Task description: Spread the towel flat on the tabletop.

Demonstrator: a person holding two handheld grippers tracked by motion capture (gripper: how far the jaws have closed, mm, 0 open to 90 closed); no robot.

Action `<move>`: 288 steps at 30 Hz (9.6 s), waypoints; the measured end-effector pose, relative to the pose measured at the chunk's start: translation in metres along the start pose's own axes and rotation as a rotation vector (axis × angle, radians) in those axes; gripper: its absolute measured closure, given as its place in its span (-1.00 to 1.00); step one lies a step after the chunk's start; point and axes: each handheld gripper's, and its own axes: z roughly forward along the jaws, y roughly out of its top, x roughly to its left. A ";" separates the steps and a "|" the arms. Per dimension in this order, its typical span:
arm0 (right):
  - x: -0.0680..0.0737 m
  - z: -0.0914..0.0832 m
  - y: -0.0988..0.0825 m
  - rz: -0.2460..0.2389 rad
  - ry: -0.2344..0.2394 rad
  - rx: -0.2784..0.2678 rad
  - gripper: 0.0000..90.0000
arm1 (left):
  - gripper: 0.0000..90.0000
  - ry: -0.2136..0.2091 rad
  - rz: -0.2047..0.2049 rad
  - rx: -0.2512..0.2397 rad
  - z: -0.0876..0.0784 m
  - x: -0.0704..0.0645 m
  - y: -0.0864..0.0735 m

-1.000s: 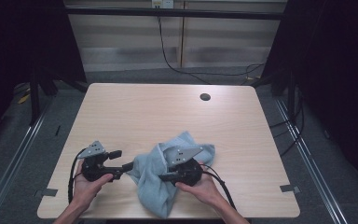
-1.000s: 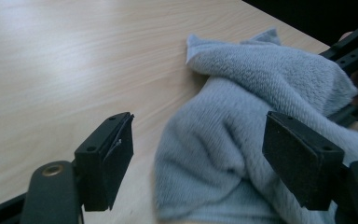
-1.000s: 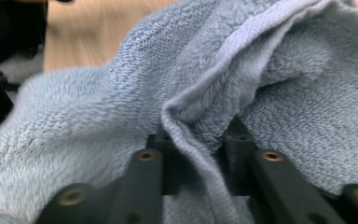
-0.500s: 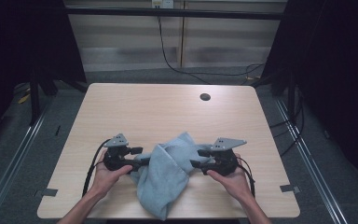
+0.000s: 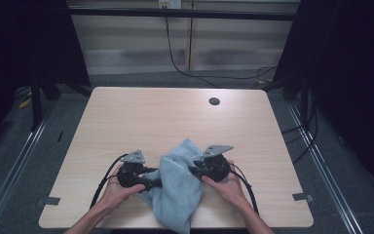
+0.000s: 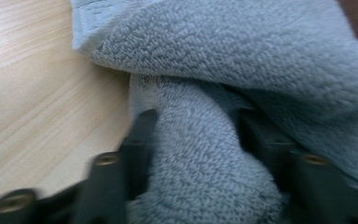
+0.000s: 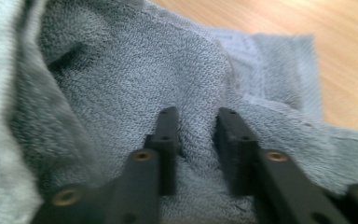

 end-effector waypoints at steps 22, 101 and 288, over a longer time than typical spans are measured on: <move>-0.017 -0.052 0.018 0.051 -0.053 -0.176 0.91 | -0.12 0.032 -0.007 -0.192 -0.028 0.002 0.030; 0.010 -0.173 -0.095 0.179 -0.211 -0.169 0.46 | 0.38 0.226 -0.080 -0.249 -0.130 0.011 -0.019; -0.001 -0.118 -0.077 0.189 -0.206 -0.095 0.68 | 0.94 0.047 -0.158 -0.043 -0.086 -0.016 -0.053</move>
